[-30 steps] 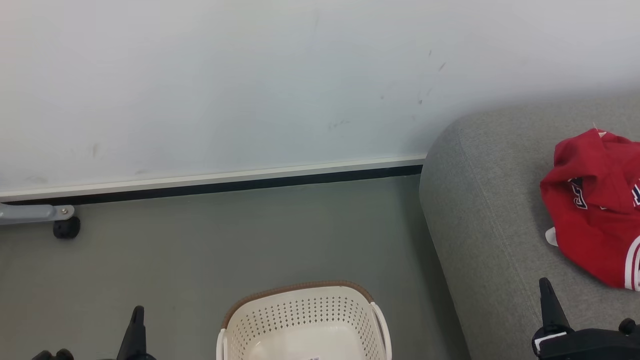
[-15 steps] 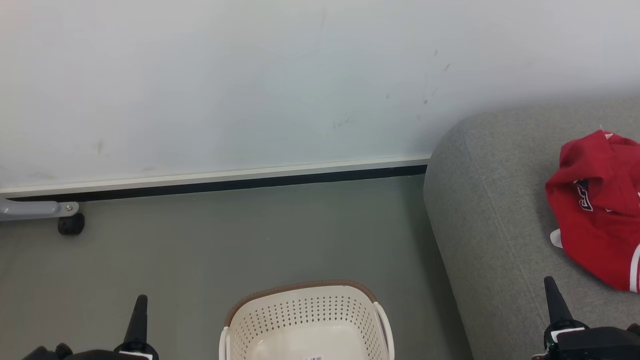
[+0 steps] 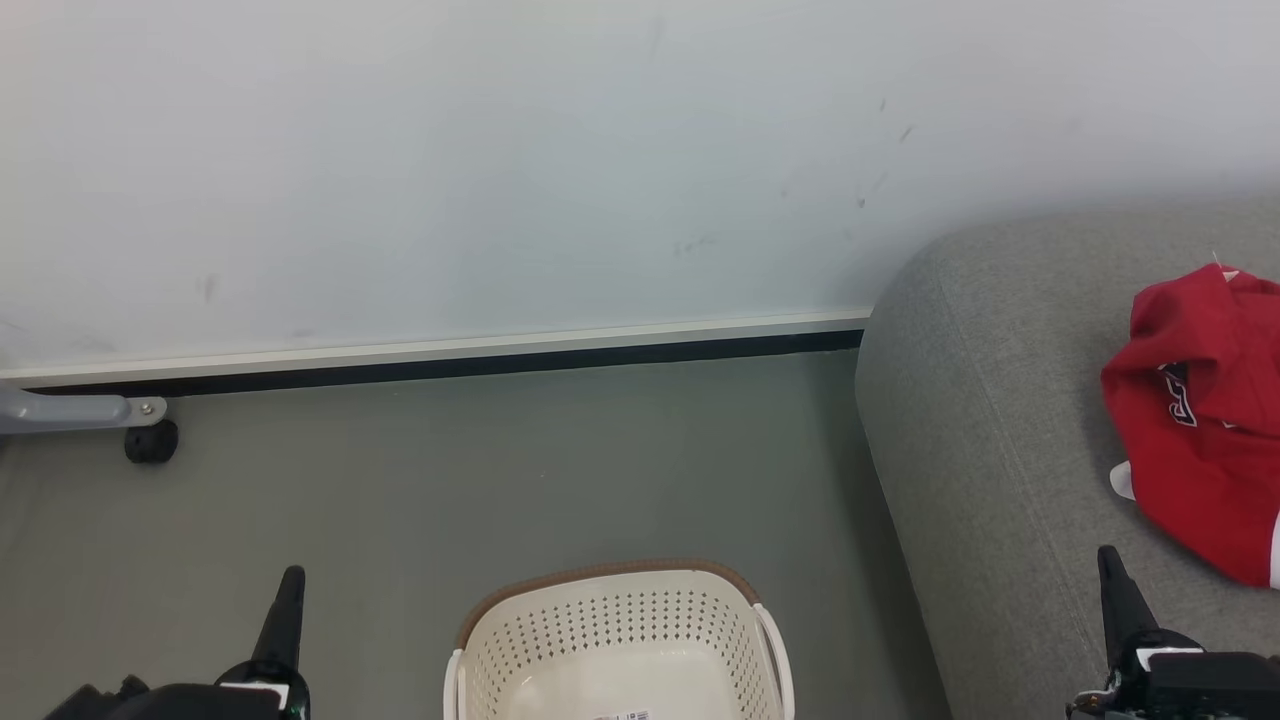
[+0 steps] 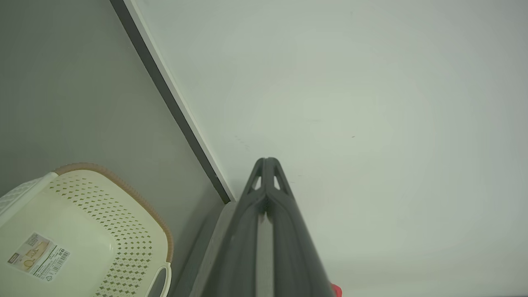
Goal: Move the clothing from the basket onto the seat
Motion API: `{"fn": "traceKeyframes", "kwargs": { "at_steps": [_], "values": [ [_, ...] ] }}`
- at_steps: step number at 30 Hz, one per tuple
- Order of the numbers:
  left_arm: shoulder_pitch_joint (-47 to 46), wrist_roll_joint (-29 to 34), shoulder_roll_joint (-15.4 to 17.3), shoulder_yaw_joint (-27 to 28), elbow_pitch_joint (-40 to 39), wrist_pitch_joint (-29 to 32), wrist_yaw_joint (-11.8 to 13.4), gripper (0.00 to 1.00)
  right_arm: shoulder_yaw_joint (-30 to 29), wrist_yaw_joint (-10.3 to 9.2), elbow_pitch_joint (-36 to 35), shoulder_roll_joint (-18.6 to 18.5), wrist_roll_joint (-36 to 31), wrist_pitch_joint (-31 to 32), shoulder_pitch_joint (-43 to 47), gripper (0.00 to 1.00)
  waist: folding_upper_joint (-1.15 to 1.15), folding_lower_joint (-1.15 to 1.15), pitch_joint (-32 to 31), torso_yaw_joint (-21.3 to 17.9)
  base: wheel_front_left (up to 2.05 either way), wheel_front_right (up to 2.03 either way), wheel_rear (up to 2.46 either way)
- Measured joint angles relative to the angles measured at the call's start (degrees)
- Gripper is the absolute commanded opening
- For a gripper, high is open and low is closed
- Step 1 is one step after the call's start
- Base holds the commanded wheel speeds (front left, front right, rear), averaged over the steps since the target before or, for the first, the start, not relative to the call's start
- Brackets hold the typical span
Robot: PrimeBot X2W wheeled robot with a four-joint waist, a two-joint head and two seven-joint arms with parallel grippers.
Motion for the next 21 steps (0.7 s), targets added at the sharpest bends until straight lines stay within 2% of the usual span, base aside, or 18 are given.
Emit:
{"fn": "traceKeyframes", "kwargs": {
  "at_steps": [11,21],
  "values": [
    [-1.9,-7.8,-0.8,1.1,1.1,2.3,-1.1,0.00,-2.2,1.52,1.6,0.7,8.6,2.2,-1.1,0.00,0.00,0.00,0.1,0.5,0.00,0.00,0.00],
    [-2.1,-8.7,-0.9,1.1,1.1,2.3,-1.5,0.00,-2.3,1.53,1.7,0.8,8.8,2.4,-1.6,0.00,0.00,0.00,0.1,0.5,0.00,0.00,0.00]
  ]
}}
